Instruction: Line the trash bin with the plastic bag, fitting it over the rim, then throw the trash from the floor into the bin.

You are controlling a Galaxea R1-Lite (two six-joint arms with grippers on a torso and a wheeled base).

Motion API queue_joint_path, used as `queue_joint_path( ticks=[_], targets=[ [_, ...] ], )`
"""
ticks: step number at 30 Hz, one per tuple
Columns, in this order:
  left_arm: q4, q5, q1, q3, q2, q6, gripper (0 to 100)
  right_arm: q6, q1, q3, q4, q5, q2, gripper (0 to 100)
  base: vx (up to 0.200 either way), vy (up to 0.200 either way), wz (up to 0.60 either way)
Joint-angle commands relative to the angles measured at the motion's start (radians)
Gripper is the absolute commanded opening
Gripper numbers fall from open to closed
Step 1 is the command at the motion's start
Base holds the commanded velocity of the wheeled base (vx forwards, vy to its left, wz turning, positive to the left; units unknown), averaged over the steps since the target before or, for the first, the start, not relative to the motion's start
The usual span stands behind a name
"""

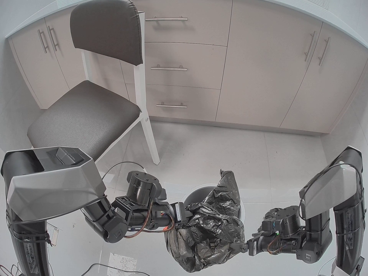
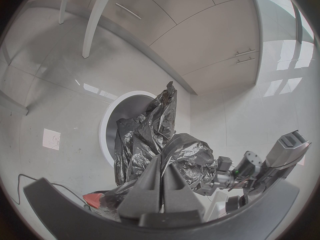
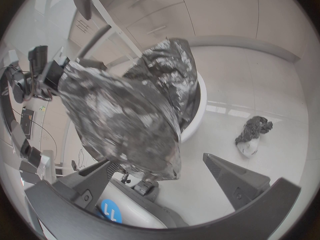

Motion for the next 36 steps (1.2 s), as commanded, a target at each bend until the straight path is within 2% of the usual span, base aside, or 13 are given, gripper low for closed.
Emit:
queue_joint_path(
  ticks=[1, 6, 12, 15, 17, 19, 20, 21, 26, 28, 29, 36],
  targets=[
    [0.000, 0.000, -0.002, 0.000, 0.004, 0.001, 0, 0.025, 0.020, 0.033, -0.018, 0.004, -0.268, 100, 0.000, 0.000, 0.00],
    [0.000, 0.000, -0.003, 0.000, 0.004, 0.001, 0, 0.034, 0.015, -0.016, -0.018, 0.001, -0.408, 100, 0.000, 0.000, 0.00],
    [0.000, 0.000, -0.003, 0.000, 0.007, 0.004, 0, 0.045, 0.001, -0.126, -0.018, -0.013, -0.347, 100, 0.000, 0.000, 0.00],
    [0.000, 0.000, -0.003, 0.003, 0.008, 0.033, 0, 0.043, -0.023, -0.244, -0.011, -0.062, -0.265, 100, 0.000, 0.000, 0.00],
    [0.000, 0.001, -0.003, 0.004, 0.008, 0.038, 0, 0.035, -0.032, -0.292, 0.034, -0.088, -0.238, 100, 0.000, 0.000, 0.00],
    [0.000, 0.001, -0.003, 0.007, 0.008, 0.039, 0, 0.017, -0.060, -0.433, 0.187, -0.142, -0.167, 100, 0.000, 0.000, 0.00],
    [0.000, 0.000, -0.003, 0.007, 0.008, 0.039, 0, 0.016, -0.061, -0.441, 0.193, -0.144, -0.164, 100, 0.000, 0.000, 0.00],
    [0.000, 0.000, -0.003, 0.009, 0.008, 0.039, 0, -0.012, -0.078, -0.516, 0.261, -0.153, -0.127, 100, 0.000, 0.000, 0.00],
    [0.000, 0.000, -0.003, 0.009, 0.008, 0.039, 0, -0.072, -0.101, -0.705, 0.445, -0.154, -0.090, 100, 0.000, 0.000, 0.00],
    [0.000, 0.000, -0.003, 0.009, 0.008, 0.039, 0, -0.073, -0.103, -0.715, 0.456, -0.154, -0.089, 100, 0.000, 0.000, 0.00],
    [0.000, 0.000, -0.003, 0.009, 0.008, 0.039, 0, -0.078, -0.107, -0.803, 0.543, -0.154, -0.080, 100, 0.000, 0.000, 0.00],
    [0.000, 0.000, -0.003, 0.009, 0.008, 0.039, 0, -0.087, -0.110, -0.976, 0.684, -0.154, 0.003, 100, 0.000, 0.000, 0.00]
  ],
)
